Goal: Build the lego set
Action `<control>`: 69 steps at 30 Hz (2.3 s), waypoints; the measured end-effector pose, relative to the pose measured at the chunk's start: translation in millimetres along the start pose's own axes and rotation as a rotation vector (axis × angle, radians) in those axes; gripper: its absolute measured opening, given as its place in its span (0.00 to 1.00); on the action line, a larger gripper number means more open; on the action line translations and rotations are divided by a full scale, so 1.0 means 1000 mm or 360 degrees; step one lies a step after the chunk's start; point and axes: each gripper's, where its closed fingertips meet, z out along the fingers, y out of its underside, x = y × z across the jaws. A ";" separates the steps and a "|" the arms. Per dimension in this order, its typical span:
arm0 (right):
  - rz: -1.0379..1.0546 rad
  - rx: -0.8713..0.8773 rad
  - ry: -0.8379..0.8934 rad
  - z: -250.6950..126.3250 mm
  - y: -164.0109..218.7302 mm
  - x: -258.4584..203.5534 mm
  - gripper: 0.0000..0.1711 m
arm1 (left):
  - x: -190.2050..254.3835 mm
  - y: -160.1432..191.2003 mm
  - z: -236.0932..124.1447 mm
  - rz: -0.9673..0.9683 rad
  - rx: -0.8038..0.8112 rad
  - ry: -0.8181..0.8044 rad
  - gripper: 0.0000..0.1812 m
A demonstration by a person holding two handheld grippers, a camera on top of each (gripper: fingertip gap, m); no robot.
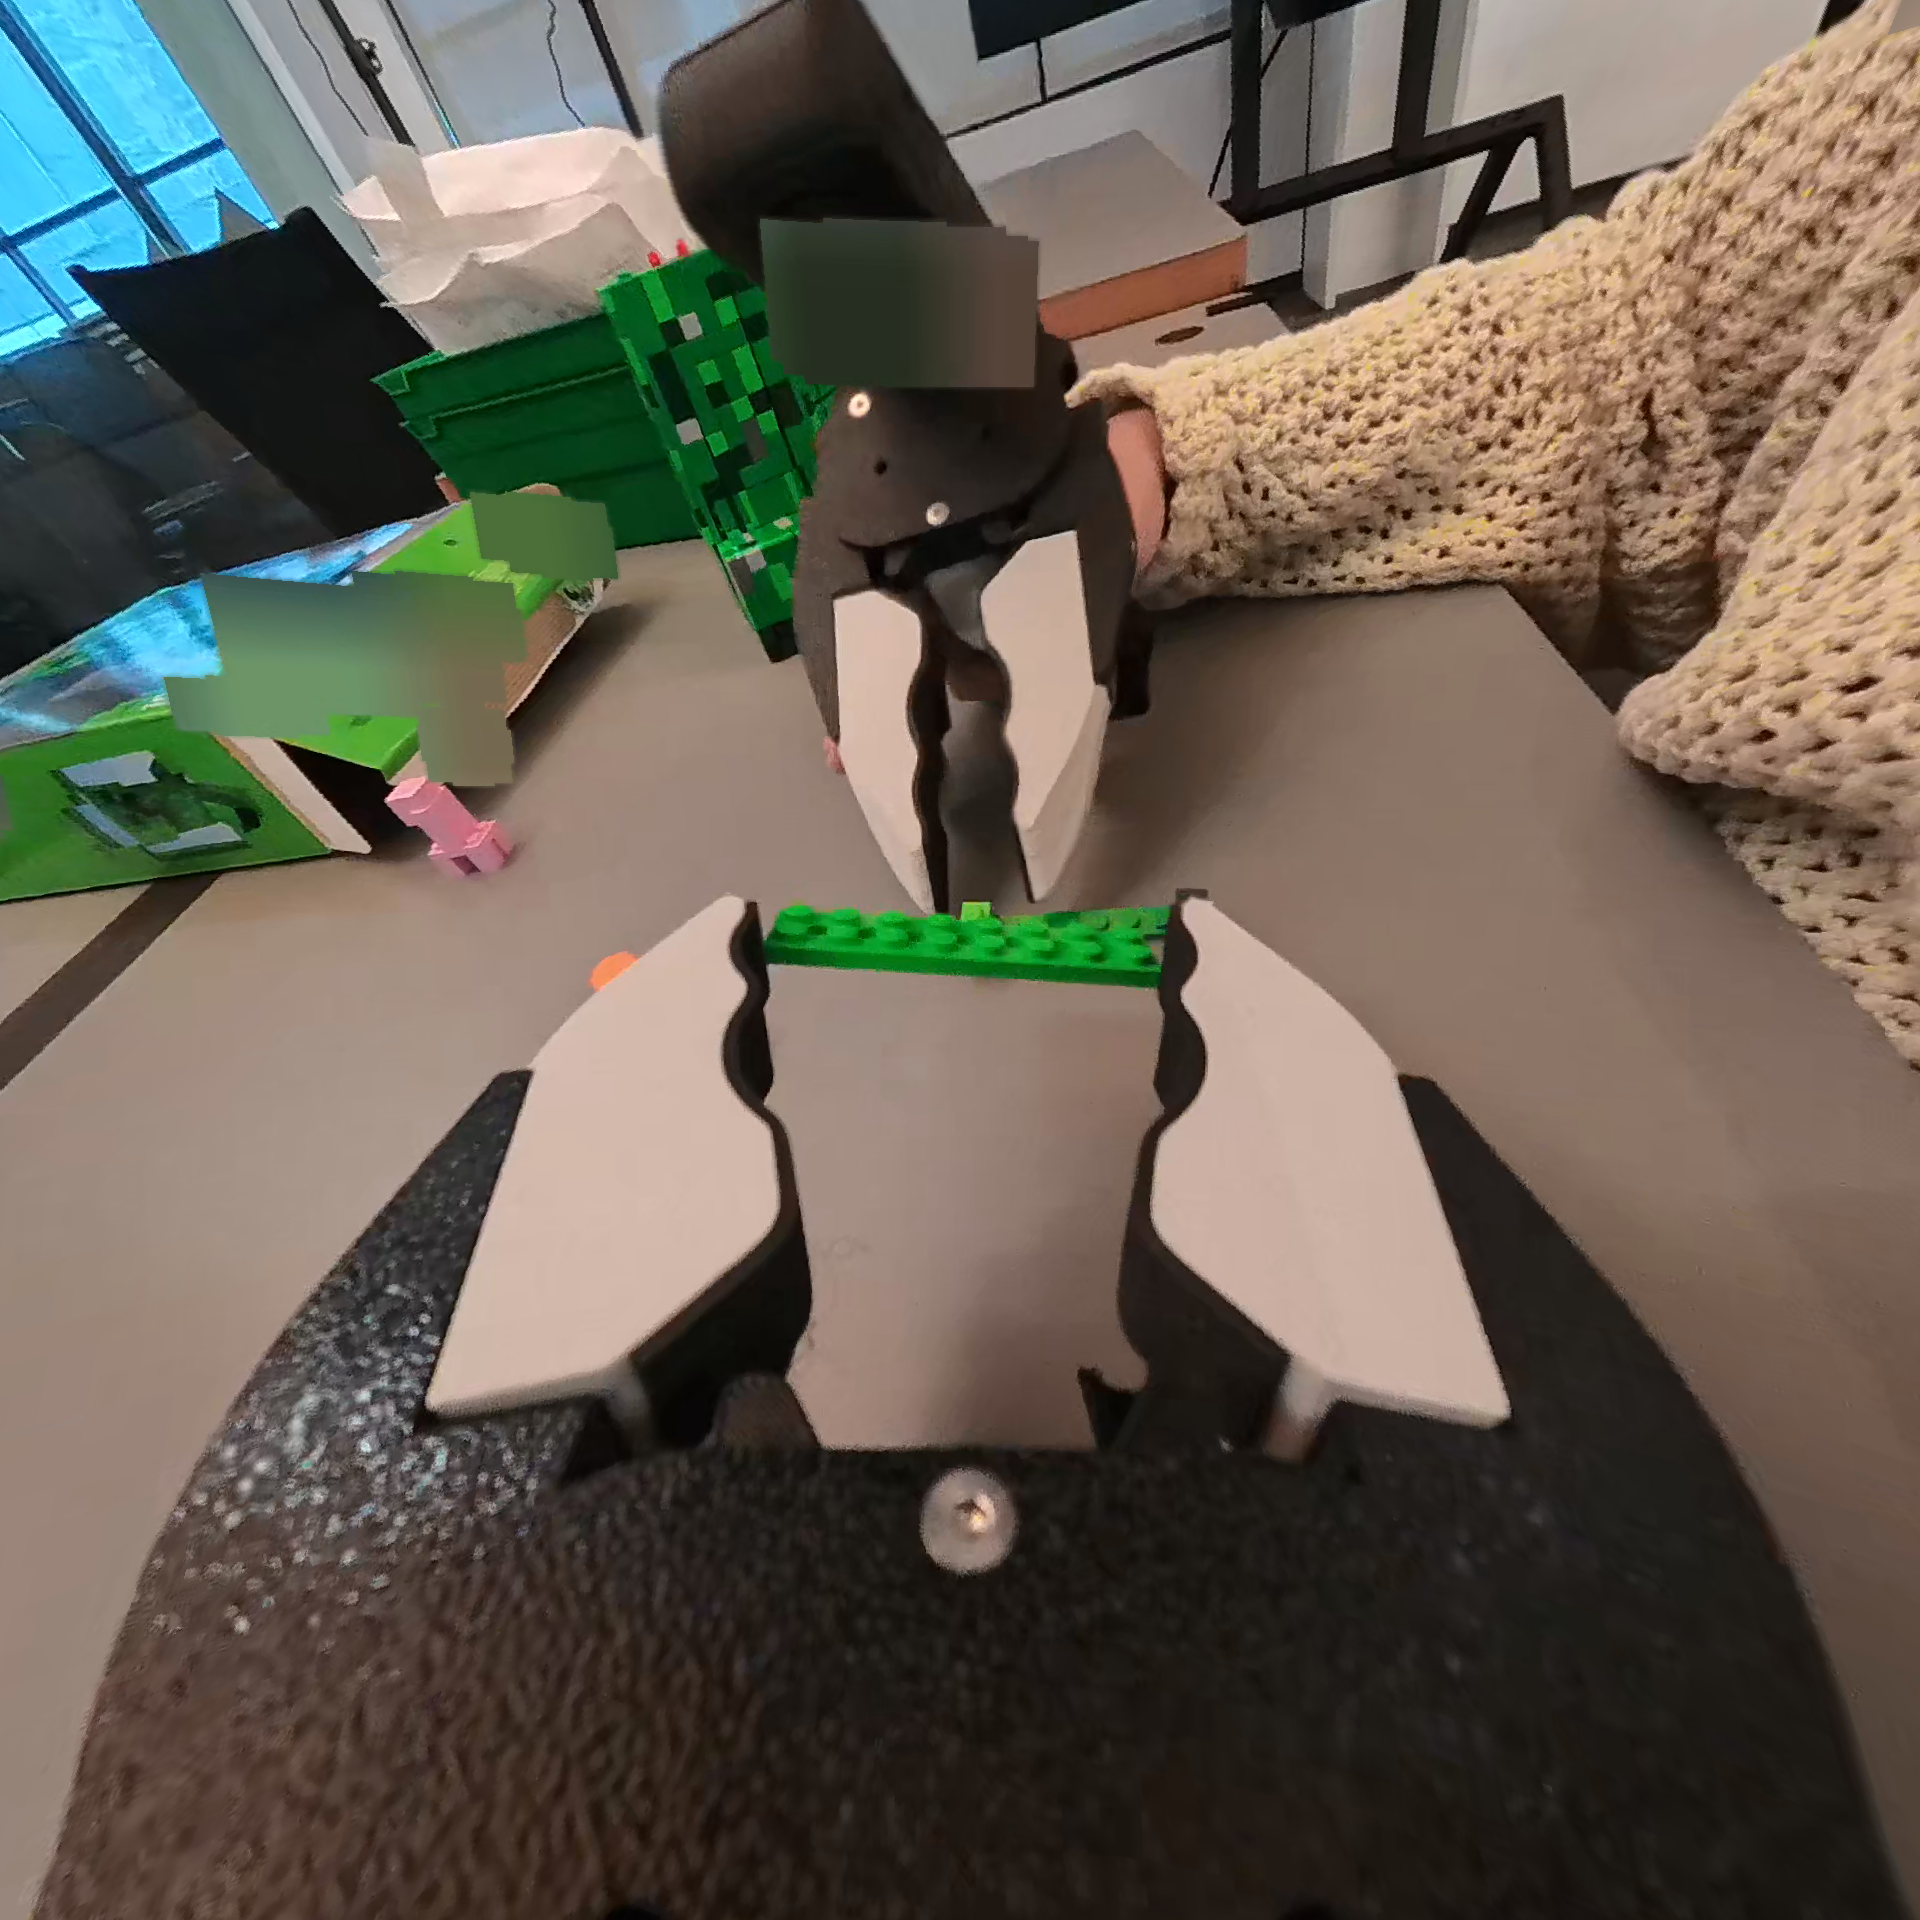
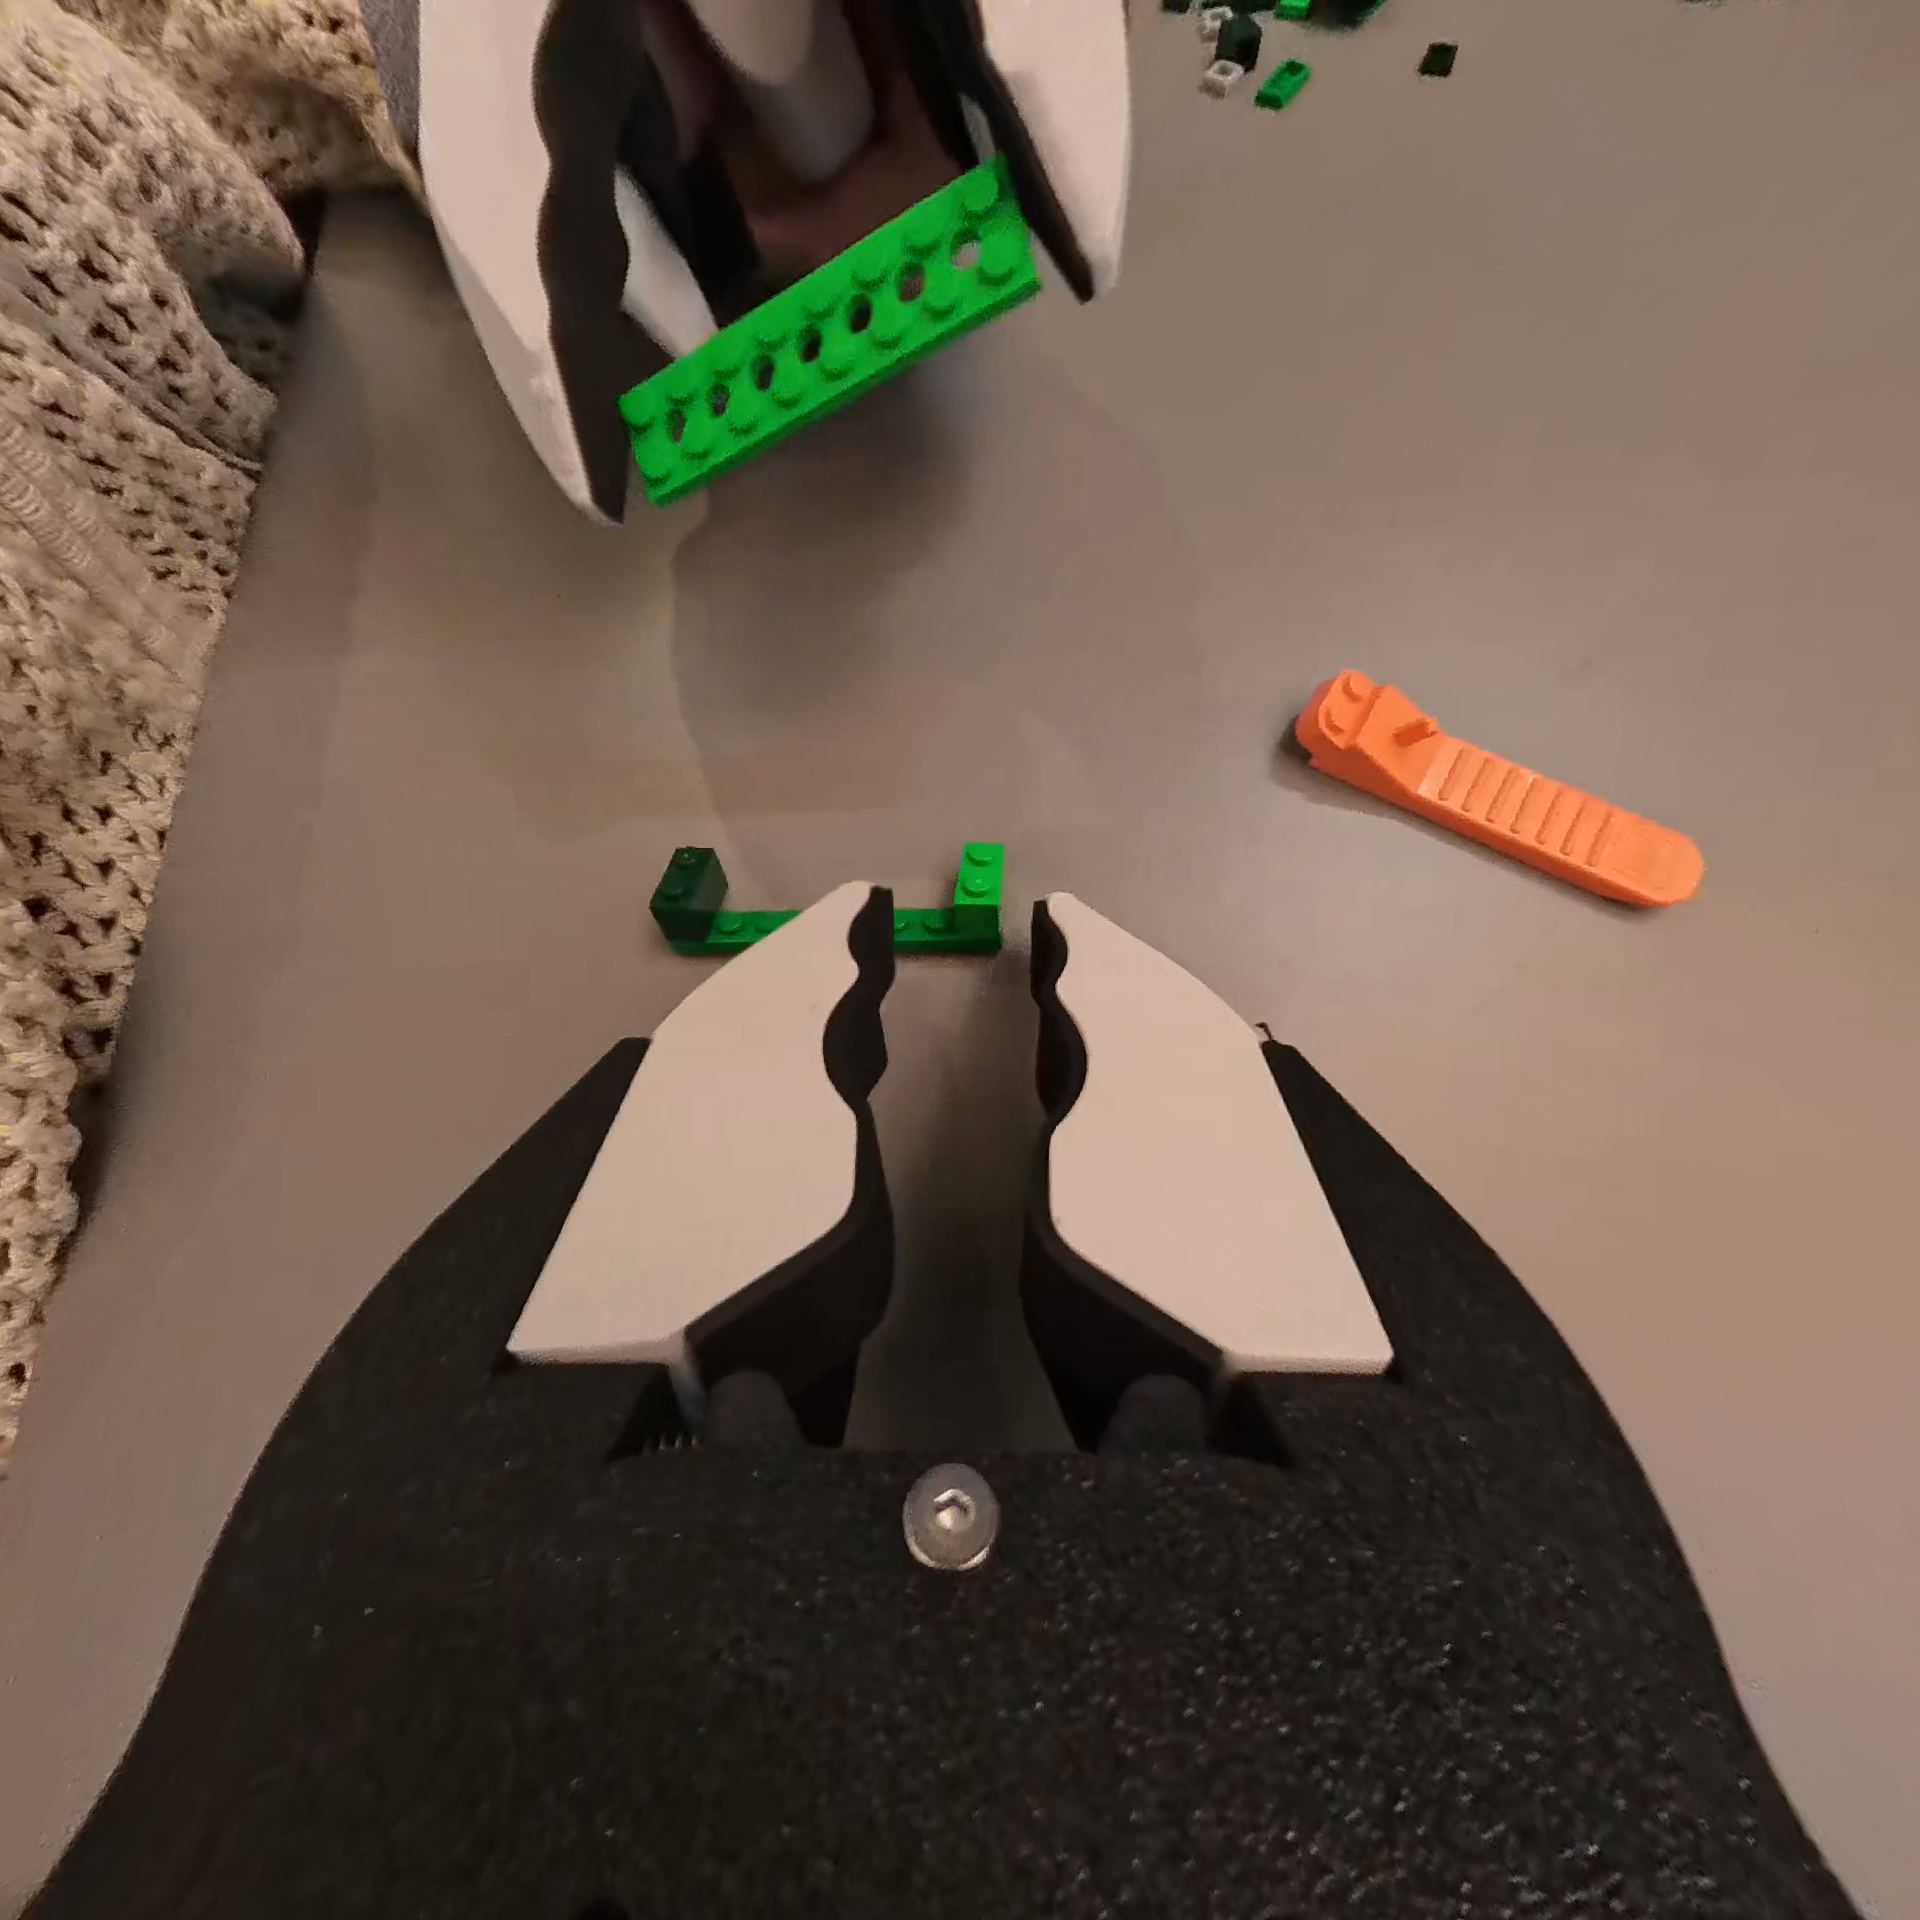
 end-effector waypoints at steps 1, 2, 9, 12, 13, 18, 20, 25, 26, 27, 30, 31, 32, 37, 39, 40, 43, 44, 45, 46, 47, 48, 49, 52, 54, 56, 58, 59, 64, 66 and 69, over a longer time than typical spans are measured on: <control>0.0000 0.0000 -0.0001 0.001 -0.001 0.000 0.13 | 0.001 0.001 0.001 0.0010 -0.0014 0.0007 0.40; -0.0001 -0.0002 0.0011 0.001 -0.001 0.001 0.12 | 0.002 0.002 0.002 0.0022 -0.0028 0.0016 0.40; -0.0045 -0.0057 0.0018 0.007 0.000 0.000 0.05 | 0.010 0.008 0.006 0.0108 -0.0110 0.0050 0.40; -0.0029 0.0061 0.0000 0.002 -0.010 -0.001 0.05 | 0.010 0.007 0.006 0.0115 -0.0097 0.0034 0.40; -0.0011 0.0141 -0.0017 -0.001 -0.017 -0.002 0.05 | 0.009 0.005 0.006 0.0106 -0.0081 0.0024 0.40; -0.0049 0.0553 0.0022 -0.031 -0.063 -0.007 0.04 | 0.006 -0.013 0.006 -0.0100 0.0077 -0.0079 0.40; -0.0096 0.0667 0.0056 -0.041 -0.078 -0.011 0.04 | 0.010 -0.025 0.006 -0.0252 0.0198 -0.0059 0.40; -0.0213 0.0736 0.0074 -0.046 -0.095 -0.026 0.04 | 0.020 -0.046 0.005 -0.0563 0.0445 0.0113 0.40; -0.0227 0.0739 0.0090 -0.046 -0.096 -0.027 0.05 | 0.022 -0.048 0.005 -0.0588 0.0472 0.0167 0.40; -0.0233 0.0751 0.0103 -0.046 -0.099 -0.027 0.04 | 0.023 -0.049 0.004 -0.0609 0.0486 0.0195 0.40; -0.0218 0.0769 0.0139 -0.046 -0.103 -0.027 0.04 | 0.023 -0.051 0.003 -0.0653 0.0517 0.0238 0.40; -0.0211 0.0766 0.0149 -0.046 -0.104 -0.026 0.04 | 0.023 -0.051 0.003 -0.0661 0.0529 0.0250 0.40; -0.0197 0.0762 0.0150 -0.045 -0.104 -0.026 0.04 | 0.024 -0.052 0.002 -0.0666 0.0541 0.0267 0.40; -0.0160 0.0737 0.0091 -0.038 -0.105 -0.030 0.05 | 0.029 -0.055 0.001 -0.0613 0.0567 0.0294 0.40; -0.0164 0.0711 0.0071 -0.034 -0.103 -0.032 0.05 | 0.031 -0.056 0.000 -0.0584 0.0571 0.0291 0.40; -0.0166 0.0704 0.0065 -0.033 -0.103 -0.033 0.05 | 0.031 -0.056 0.000 -0.0578 0.0570 0.0291 0.40; -0.0163 0.0703 0.0066 -0.031 -0.104 -0.034 0.05 | 0.031 -0.056 0.000 -0.0582 0.0579 0.0285 0.40; -0.0164 0.0706 0.0066 -0.031 -0.104 -0.034 0.04 | 0.030 -0.056 -0.001 -0.0587 0.0582 0.0285 0.40; -0.0166 0.0705 0.0075 -0.031 -0.104 -0.034 0.05 | 0.030 -0.056 -0.001 -0.0591 0.0584 0.0283 0.40; -0.0172 0.0705 0.0087 -0.031 -0.105 -0.034 0.04 | 0.029 -0.056 -0.001 -0.0594 0.0583 0.0282 0.40; -0.0178 0.0700 0.0094 -0.031 -0.105 -0.034 0.05 | 0.030 -0.056 -0.001 -0.0593 0.0580 0.0283 0.40; -0.0184 0.0697 0.0099 -0.030 -0.105 -0.034 0.05 | 0.030 -0.056 0.000 -0.0589 0.0579 0.0283 0.40; -0.0189 0.0698 0.0103 -0.030 -0.105 -0.034 0.05 | 0.030 -0.056 0.000 -0.0584 0.0577 0.0283 0.40; -0.0198 0.0703 0.0116 -0.030 -0.106 -0.035 0.05 | 0.031 -0.057 -0.001 -0.0581 0.0581 0.0285 0.40; -0.0215 0.0705 0.0131 -0.030 -0.106 -0.035 0.05 | 0.030 -0.057 -0.001 -0.0589 0.0588 0.0294 0.40; -0.0228 0.0715 0.0147 -0.030 -0.106 -0.034 0.05 | 0.030 -0.057 -0.002 -0.0596 0.0595 0.0297 0.40; -0.0224 0.0751 0.0145 -0.032 -0.109 -0.036 0.05 | 0.030 -0.058 -0.002 -0.0592 0.0605 0.0304 0.40; -0.0218 0.0759 0.0140 -0.032 -0.110 -0.036 0.05 | 0.031 -0.058 -0.002 -0.0588 0.0610 0.0305 0.40; -0.0215 0.0808 0.0162 -0.034 -0.113 -0.036 0.04 | 0.030 -0.059 -0.003 -0.0593 0.0630 0.0306 0.40; -0.0203 0.0836 0.0158 -0.035 -0.114 -0.036 0.05 | 0.030 -0.060 -0.004 -0.0595 0.0639 0.0308 0.40; -0.0165 0.0878 0.0134 -0.036 -0.117 -0.037 0.05 | 0.030 -0.060 -0.004 -0.0588 0.0641 0.0310 0.40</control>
